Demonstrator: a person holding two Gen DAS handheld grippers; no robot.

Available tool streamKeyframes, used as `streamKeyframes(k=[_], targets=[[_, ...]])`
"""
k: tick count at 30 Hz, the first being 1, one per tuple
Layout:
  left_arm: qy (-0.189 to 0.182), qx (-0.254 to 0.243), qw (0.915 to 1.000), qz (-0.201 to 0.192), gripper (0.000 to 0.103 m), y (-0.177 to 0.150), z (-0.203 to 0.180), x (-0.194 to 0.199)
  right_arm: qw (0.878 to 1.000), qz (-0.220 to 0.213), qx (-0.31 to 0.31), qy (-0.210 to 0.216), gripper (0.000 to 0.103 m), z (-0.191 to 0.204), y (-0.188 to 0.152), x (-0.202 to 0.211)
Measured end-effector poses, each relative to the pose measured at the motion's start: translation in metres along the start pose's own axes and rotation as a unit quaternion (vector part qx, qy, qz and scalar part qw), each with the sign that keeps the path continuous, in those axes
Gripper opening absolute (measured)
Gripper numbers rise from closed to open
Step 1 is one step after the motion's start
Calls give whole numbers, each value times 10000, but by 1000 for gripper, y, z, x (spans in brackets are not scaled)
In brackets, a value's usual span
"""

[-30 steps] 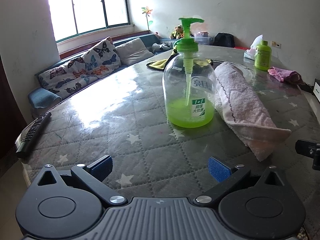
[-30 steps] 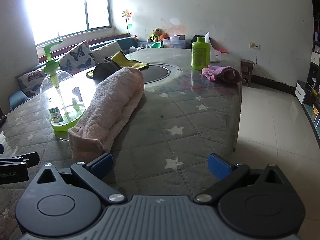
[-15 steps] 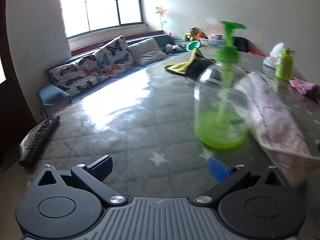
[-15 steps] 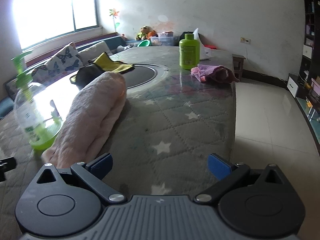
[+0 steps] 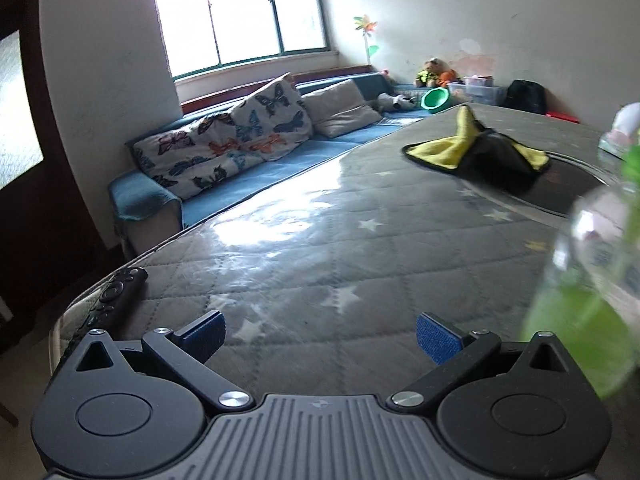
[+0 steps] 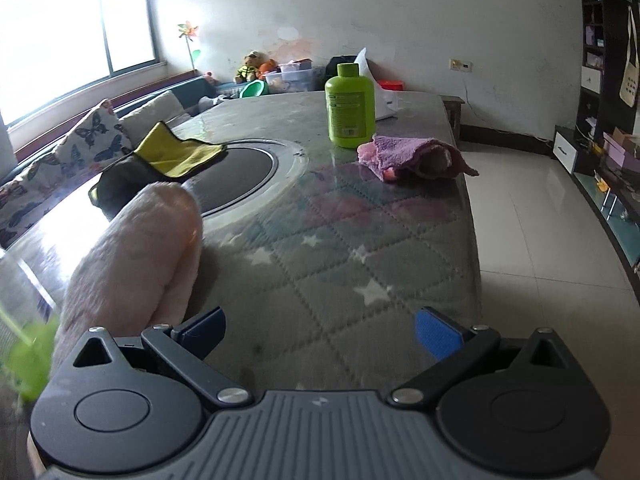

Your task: Clean container

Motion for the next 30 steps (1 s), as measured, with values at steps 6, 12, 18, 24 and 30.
streamKeyframes(k=[6,12,18,24,30], targets=[[89,146,9998,105,103,1,15,-21,9999,12,72,-73,103,7,14,-21],[6,334,9991,258,103,1,21,-32,9999,69,72,-77,103,12,19,-38],[-69,481,9982,343,103,2,23,-36,9998,141,116,-70,103,15,19,-50],[-161,608,9973,385,103,0,26,-39,9992,116,329,-171,103,18,18,-55],[-221,692,9965,406,103,0,27,-39,9990,130,364,-228,103,18,19,-57]])
Point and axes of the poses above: each gripper's, at about its wrist camera, not at the fingertips, and x roughly against the way its jaws point, z to its left, y to its top, the point moved 8 cm from there along -x, roughly the way its jaws point, and after that the axes turned 2 degrees about x, right-handed, at the moved point
